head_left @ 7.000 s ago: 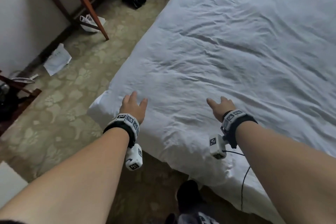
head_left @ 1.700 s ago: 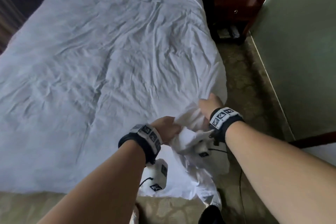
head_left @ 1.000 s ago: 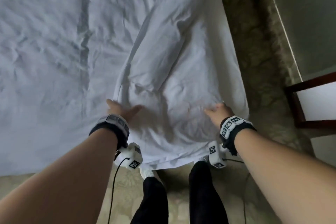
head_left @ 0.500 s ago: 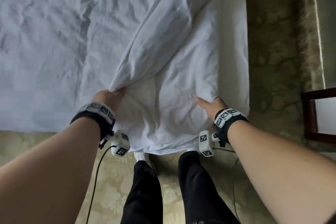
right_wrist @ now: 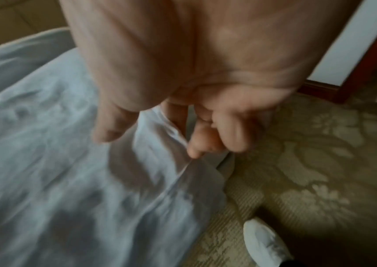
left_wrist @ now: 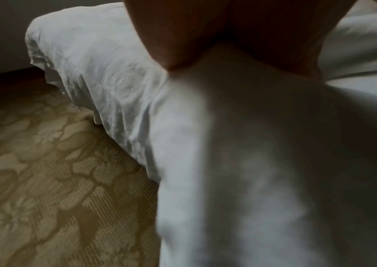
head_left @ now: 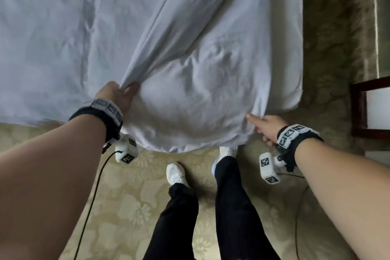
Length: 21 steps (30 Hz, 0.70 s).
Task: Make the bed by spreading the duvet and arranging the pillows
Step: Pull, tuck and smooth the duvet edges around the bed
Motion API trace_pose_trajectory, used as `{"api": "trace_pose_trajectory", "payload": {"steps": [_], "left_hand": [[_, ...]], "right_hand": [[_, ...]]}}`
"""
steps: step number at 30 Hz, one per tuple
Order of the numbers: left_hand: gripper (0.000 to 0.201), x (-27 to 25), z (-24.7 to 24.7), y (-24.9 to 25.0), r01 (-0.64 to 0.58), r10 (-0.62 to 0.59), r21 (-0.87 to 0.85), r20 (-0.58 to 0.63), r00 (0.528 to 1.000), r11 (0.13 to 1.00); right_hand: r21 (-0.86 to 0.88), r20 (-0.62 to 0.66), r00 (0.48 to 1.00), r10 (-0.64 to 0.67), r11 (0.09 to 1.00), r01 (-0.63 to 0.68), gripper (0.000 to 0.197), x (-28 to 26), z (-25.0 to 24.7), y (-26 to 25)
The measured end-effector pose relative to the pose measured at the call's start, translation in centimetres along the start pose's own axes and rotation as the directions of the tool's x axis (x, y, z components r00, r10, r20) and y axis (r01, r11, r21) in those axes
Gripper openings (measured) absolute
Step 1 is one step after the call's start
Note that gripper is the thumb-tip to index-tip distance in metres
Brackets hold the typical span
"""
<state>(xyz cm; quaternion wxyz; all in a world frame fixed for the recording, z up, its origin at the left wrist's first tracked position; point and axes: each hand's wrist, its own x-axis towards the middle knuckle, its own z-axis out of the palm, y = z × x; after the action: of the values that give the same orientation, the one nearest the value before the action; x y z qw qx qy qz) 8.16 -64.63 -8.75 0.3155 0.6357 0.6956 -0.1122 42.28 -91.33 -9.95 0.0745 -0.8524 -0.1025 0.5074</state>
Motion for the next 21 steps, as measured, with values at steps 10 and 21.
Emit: {"api": "trace_pose_trajectory", "payload": {"steps": [10,21], "left_hand": [[0.043,-1.3,-3.3,-3.7,-0.059,0.032,-0.259,-0.106,0.994,0.964],[0.051,0.9,3.8,-9.4,-0.033,0.026,-0.257,-0.028,0.999,0.966]], "right_hand": [[0.219,-0.258,0.966,-0.031,0.972,0.089,0.061,-1.9,4.8,-1.3],[0.105,-0.313,0.950,0.008,0.994,0.027,0.097,-0.3,7.3,3.7]]}}
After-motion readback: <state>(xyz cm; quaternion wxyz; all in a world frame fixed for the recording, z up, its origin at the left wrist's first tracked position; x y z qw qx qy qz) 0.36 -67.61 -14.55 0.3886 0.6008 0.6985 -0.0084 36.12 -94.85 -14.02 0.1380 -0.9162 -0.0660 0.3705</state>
